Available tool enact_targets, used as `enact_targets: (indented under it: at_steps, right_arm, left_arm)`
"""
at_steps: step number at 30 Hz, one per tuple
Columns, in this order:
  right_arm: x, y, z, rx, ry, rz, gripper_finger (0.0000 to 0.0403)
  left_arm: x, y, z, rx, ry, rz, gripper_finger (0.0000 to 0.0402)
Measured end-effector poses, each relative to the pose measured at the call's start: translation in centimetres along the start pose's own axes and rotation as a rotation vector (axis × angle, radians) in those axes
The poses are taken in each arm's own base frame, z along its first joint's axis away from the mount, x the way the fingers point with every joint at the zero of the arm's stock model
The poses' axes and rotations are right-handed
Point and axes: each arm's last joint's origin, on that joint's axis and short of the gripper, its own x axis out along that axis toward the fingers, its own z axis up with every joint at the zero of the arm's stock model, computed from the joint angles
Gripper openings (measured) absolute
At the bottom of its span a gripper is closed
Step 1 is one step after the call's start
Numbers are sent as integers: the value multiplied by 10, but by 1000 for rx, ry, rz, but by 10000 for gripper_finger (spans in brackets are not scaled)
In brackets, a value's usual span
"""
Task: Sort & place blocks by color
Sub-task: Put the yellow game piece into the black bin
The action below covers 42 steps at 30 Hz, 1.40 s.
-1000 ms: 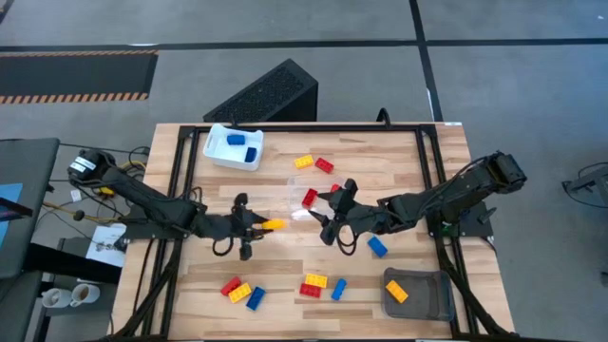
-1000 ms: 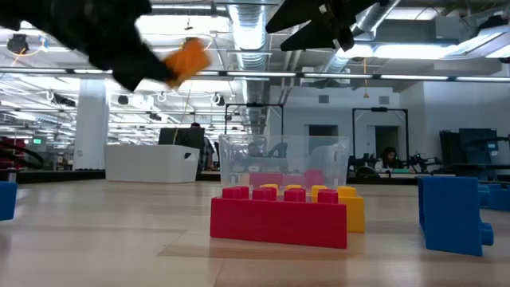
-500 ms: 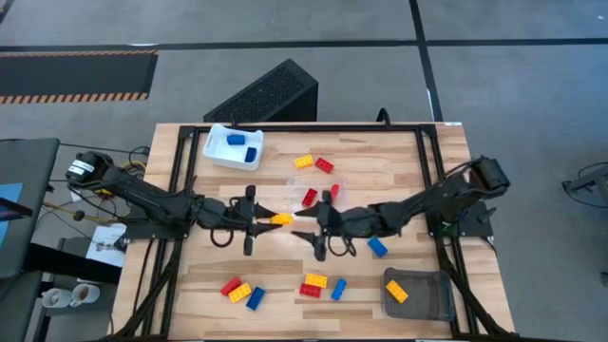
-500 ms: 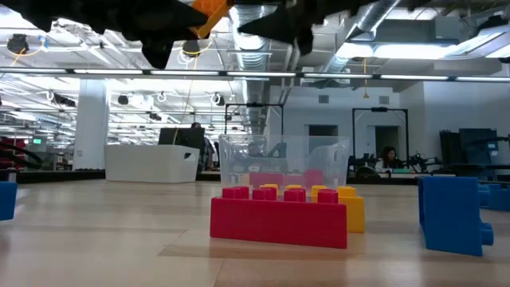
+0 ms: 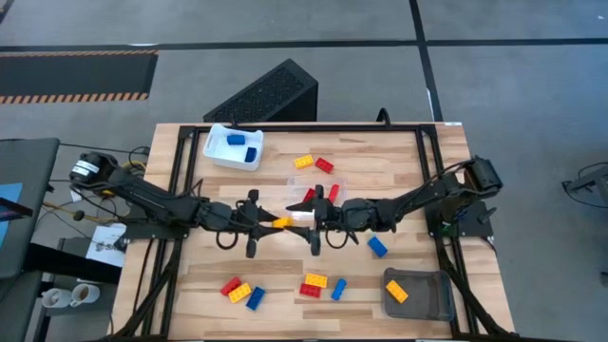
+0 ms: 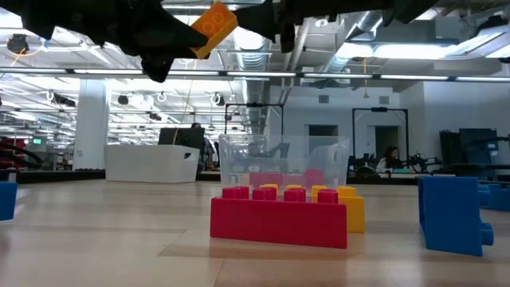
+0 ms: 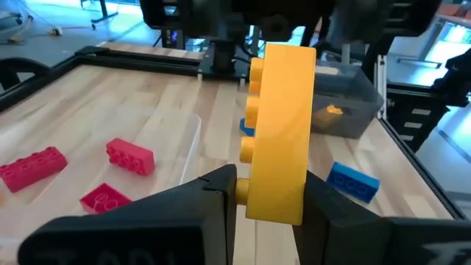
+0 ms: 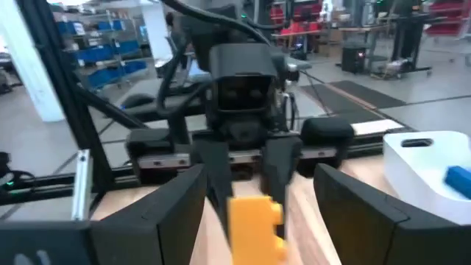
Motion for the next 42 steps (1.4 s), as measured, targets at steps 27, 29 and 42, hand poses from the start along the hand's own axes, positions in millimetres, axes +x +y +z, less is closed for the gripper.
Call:
enact_targets:
  at_steps: [27,29,42]
  right_arm:
    - [-7,-5,-3,5,161,28,87]
    - [-15,-3,5,-3,186,26,89]
    - [-127,37,42,192,601,94,96]
  left_arm:
    - [5,-2,-2,-18,-11,-25,120]
    - [5,-2,-4,-13,7,-24,145]
    - [7,9,-1,23,-9,26,239]
